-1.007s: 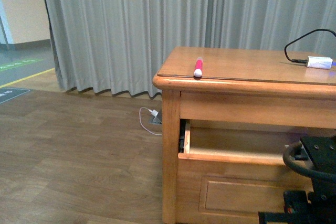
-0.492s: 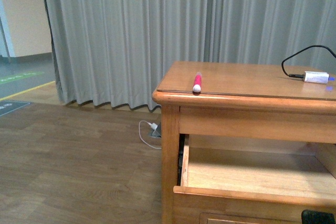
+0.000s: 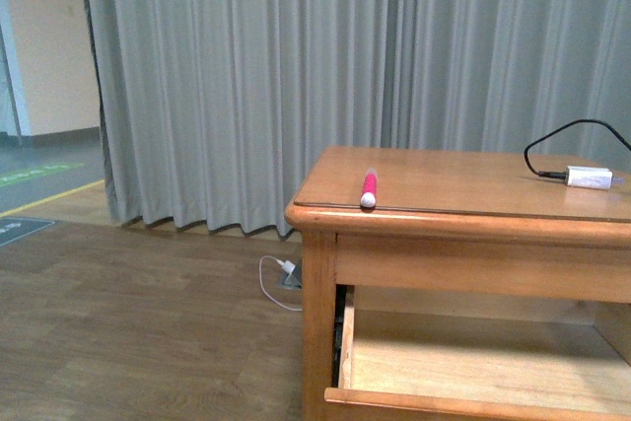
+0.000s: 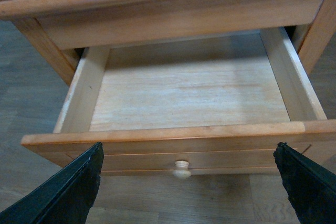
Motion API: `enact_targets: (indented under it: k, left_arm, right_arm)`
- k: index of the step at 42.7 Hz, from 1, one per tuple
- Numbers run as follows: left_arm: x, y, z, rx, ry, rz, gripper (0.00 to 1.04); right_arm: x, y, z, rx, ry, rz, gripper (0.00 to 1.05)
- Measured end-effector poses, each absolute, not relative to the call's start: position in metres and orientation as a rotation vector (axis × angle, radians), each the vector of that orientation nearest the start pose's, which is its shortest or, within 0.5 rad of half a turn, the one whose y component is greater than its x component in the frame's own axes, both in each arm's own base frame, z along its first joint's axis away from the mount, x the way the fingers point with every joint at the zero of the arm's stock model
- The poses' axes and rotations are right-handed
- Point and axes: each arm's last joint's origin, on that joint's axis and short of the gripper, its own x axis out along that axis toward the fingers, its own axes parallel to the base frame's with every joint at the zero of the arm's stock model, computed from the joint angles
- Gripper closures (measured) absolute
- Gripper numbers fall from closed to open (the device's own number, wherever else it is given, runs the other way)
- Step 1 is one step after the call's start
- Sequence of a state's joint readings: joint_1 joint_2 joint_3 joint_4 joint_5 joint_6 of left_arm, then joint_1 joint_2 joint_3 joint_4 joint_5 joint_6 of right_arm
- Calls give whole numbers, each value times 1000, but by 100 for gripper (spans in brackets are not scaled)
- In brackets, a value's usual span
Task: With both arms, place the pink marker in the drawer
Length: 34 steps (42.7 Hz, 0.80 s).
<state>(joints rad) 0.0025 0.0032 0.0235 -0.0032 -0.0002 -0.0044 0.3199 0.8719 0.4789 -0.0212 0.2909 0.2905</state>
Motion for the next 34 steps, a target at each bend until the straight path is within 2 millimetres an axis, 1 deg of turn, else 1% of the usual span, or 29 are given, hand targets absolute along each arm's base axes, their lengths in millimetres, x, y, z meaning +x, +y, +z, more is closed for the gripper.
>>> enact_targets:
  k: [6, 10, 22, 25, 28, 31, 34]
  left_arm:
    - [96, 0, 171, -4, -17, 2, 6]
    - [96, 0, 171, -4, -17, 3, 6]
    - [96, 0, 171, -4, -17, 3, 6]
    - [97, -2, 168, -60, 61, -90, 6]
    - [102, -6, 168, -112, 148, -127, 6]
    - [111, -13, 181, -130, 185, -153, 6]
    - [128, -20, 204, -122, 157, -178, 6]
  right_arm:
    - [174, 55, 237, 149, 369, 7, 8]
    - [172, 59, 235, 124, 371, 23, 8]
    - [172, 60, 235, 117, 371, 22, 8]
    - [172, 60, 235, 116, 371, 22, 8]
    - [172, 60, 235, 116, 371, 22, 8]
    - [172, 60, 235, 116, 371, 22, 8]
    - [172, 60, 235, 115, 371, 22, 8]
